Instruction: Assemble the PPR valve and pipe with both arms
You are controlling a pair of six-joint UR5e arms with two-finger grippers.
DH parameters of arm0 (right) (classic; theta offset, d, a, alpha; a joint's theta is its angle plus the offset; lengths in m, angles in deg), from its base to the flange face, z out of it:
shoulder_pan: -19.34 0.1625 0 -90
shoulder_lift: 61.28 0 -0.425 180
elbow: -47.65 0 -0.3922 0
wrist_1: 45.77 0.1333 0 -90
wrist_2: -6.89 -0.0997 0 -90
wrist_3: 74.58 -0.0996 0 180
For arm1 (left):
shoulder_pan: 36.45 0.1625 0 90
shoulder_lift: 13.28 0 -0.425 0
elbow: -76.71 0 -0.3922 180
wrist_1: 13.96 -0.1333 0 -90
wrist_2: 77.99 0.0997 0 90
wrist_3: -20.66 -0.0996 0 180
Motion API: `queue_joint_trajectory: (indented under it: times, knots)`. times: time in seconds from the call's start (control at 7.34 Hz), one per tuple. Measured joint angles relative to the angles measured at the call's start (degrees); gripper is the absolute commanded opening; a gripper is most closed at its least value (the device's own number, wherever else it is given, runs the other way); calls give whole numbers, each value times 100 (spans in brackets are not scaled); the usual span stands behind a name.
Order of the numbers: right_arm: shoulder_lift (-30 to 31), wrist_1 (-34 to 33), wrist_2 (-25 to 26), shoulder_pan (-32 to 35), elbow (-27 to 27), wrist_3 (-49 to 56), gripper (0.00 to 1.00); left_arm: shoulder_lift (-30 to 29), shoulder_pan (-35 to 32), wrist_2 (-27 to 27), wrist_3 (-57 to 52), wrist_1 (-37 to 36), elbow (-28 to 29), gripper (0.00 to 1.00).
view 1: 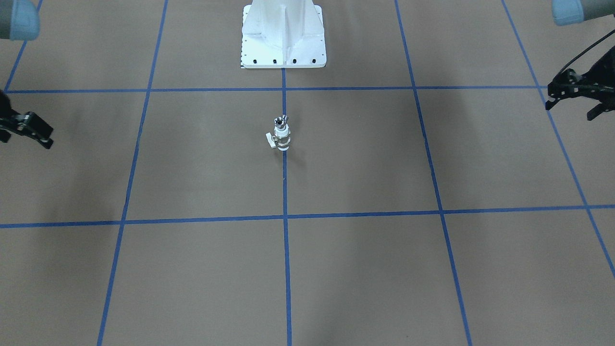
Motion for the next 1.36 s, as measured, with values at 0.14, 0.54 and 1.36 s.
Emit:
queue_joint_trajectory:
  times: [0.14,0.54,1.36]
  knots:
    - [245,-1,-351,563,-216,942,100,92,-359,-102,-489,-162,58,99]
    - [673,-50,-828,1754,-657,3167,100,202,-1025,-352,-1055,-233,614,99]
    - [747,-104,-953,2099,-885,4114,100,254,-1226,-402,-1038,-184,1154,99]
